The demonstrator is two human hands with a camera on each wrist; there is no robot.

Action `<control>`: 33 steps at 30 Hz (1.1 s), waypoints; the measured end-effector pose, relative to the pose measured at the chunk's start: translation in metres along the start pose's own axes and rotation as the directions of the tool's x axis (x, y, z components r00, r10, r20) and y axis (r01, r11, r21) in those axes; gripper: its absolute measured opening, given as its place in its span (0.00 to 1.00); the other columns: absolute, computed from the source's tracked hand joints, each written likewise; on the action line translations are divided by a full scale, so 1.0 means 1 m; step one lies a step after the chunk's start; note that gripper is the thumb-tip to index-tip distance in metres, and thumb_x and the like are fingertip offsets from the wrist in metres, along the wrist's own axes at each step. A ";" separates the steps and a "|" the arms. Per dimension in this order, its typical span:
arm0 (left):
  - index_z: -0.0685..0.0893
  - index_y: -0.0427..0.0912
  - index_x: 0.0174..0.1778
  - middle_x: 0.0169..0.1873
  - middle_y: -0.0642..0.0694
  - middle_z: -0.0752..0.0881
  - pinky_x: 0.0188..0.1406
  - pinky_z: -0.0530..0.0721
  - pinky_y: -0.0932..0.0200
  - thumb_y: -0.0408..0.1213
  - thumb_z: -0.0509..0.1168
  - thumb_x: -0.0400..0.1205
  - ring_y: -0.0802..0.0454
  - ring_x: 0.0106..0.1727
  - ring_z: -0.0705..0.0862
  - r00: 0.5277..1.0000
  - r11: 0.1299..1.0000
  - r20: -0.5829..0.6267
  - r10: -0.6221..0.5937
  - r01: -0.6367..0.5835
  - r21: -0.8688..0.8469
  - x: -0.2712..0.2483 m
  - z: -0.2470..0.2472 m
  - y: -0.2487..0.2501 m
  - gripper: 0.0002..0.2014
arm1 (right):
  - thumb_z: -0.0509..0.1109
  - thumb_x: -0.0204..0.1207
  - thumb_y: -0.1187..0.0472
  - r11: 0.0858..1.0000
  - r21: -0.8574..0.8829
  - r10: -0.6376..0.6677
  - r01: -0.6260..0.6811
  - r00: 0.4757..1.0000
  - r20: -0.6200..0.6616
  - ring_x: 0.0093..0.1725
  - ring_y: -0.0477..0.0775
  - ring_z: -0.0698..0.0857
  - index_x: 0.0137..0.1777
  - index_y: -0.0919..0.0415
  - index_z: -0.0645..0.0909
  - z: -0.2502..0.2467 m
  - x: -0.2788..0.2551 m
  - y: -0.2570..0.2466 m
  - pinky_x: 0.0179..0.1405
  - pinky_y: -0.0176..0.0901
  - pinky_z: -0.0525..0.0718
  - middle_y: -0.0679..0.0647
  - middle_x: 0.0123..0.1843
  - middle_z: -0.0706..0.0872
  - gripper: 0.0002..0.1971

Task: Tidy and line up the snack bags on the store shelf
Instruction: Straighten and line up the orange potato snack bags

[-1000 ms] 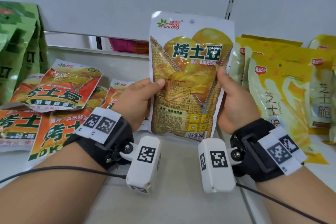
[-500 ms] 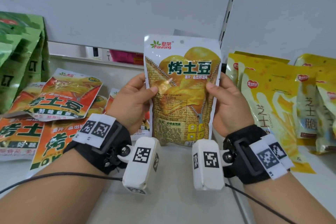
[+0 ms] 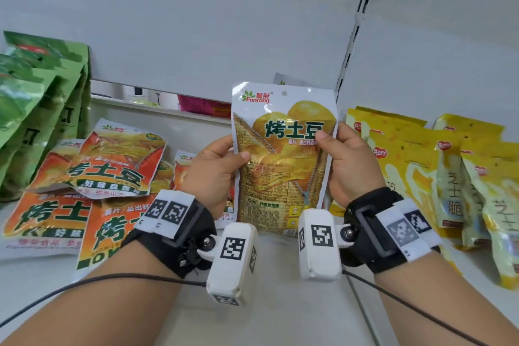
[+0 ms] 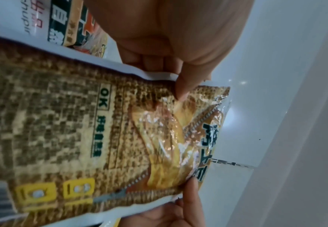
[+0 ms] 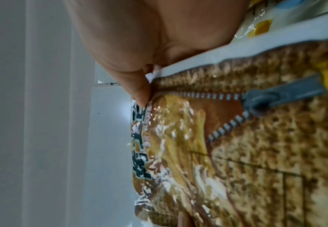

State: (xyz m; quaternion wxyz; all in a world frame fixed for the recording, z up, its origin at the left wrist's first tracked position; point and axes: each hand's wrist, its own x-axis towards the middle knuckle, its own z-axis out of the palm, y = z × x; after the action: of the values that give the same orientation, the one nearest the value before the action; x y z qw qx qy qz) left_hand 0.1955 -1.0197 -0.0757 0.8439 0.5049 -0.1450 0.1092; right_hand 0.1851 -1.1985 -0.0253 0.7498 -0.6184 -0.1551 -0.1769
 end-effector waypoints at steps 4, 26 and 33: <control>0.85 0.42 0.43 0.23 0.50 0.86 0.17 0.82 0.62 0.21 0.59 0.82 0.54 0.18 0.81 0.991 0.996 -0.114 0.072 -0.077 -0.035 0.003 0.001 0.016 0.13 | 0.70 0.75 0.66 0.993 -0.119 -0.021 -0.001 0.982 -0.186 0.27 0.37 0.81 0.43 0.53 0.77 -0.001 0.000 -0.007 0.33 0.36 0.77 0.46 0.35 0.81 0.07; 0.74 0.48 0.64 0.48 0.47 0.91 0.38 0.89 0.53 0.36 0.72 0.77 0.47 0.46 0.91 0.995 0.933 0.009 -0.103 0.094 0.349 0.006 -0.047 0.040 0.21 | 0.67 0.79 0.62 0.969 -0.135 0.214 -0.208 0.976 0.028 0.43 0.61 0.91 0.54 0.63 0.78 0.073 -0.003 0.019 0.48 0.59 0.88 0.61 0.45 0.90 0.06; 0.76 0.48 0.65 0.54 0.42 0.89 0.55 0.86 0.38 0.43 0.75 0.74 0.41 0.50 0.89 0.978 0.884 -0.198 -0.069 0.152 0.442 0.017 -0.068 0.021 0.25 | 0.72 0.74 0.58 0.944 -0.325 -0.022 -0.057 0.972 -0.233 0.49 0.41 0.82 0.58 0.48 0.75 0.035 0.008 0.030 0.39 0.33 0.82 0.43 0.53 0.83 0.14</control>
State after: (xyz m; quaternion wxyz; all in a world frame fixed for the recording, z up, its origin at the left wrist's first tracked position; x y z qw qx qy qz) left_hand 0.2139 -0.9490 -0.0826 0.7167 0.6839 -0.0108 0.1360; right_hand 0.2057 -1.1592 -0.0412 0.6504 -0.7113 -0.0284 -0.2651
